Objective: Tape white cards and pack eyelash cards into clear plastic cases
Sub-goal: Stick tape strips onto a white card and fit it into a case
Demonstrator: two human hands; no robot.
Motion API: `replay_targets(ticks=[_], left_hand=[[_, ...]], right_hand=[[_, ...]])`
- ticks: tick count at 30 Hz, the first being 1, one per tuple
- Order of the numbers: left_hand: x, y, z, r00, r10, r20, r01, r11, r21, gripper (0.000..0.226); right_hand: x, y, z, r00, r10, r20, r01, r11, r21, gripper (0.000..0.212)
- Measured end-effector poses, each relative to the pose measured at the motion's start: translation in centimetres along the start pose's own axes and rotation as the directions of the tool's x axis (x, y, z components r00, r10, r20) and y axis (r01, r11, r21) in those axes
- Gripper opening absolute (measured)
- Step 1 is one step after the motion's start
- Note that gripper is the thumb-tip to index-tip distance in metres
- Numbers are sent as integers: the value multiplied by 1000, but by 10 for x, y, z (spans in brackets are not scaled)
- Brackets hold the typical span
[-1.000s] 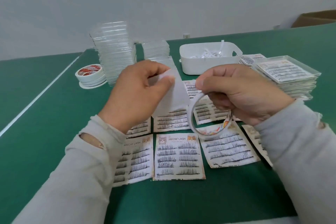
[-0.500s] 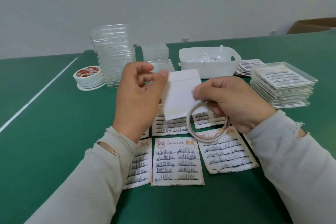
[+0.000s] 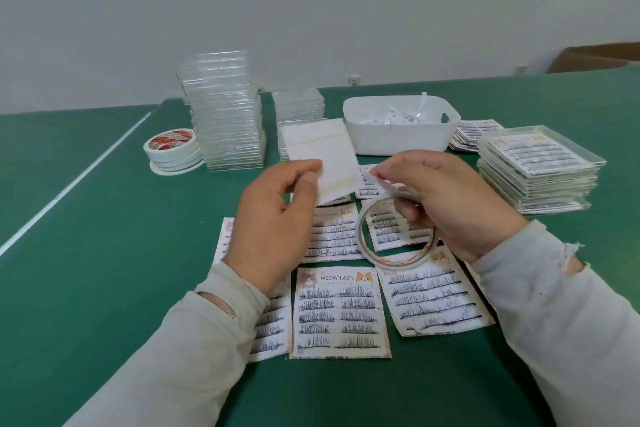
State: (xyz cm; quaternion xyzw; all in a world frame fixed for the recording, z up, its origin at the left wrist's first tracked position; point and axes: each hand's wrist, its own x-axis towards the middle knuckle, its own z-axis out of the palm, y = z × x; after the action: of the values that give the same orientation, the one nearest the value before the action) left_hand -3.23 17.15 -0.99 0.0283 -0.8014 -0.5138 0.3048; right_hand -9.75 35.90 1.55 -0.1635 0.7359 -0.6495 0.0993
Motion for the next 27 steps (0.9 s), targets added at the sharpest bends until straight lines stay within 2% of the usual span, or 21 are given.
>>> replay_targets(ticks=[4,11,14,16,18,21,23,25,27], left_hand=[[-6,3,4,991,107,75,-110,994,29,15],[-8,6,4,981,178,78,-182,982,49,9],[-7,6,3,975,205,81,-214,969,126,13],[-7,8,4,973,215,90,-227,961,157,14],[-8,11,6,973,212,92,-225,962,158,14],[-7,12,4,980,183,77,-191,974,120,15],[-7,12,3,987,143,70,-148,986,78,16],[-7,13,3,990,117,79,-122,991,55,17],[-7,13,3,990,115,83,-119,992,42,16]], right_hand=[[-4,-3,10,994,-1,107,2,1000,-14,32],[-8,-6,16,991,-65,115,70,997,-36,30],[-11,-8,18,988,-135,77,146,976,-163,22],[-12,-7,17,964,-259,61,263,894,-363,23],[-13,-7,18,930,-362,67,336,762,-554,21],[-12,-5,13,916,-398,54,326,658,-679,24],[-11,-4,7,940,-340,23,284,746,-602,24],[-8,-7,2,965,-261,12,237,853,-465,15],[-8,-9,0,974,-228,18,214,879,-426,10]])
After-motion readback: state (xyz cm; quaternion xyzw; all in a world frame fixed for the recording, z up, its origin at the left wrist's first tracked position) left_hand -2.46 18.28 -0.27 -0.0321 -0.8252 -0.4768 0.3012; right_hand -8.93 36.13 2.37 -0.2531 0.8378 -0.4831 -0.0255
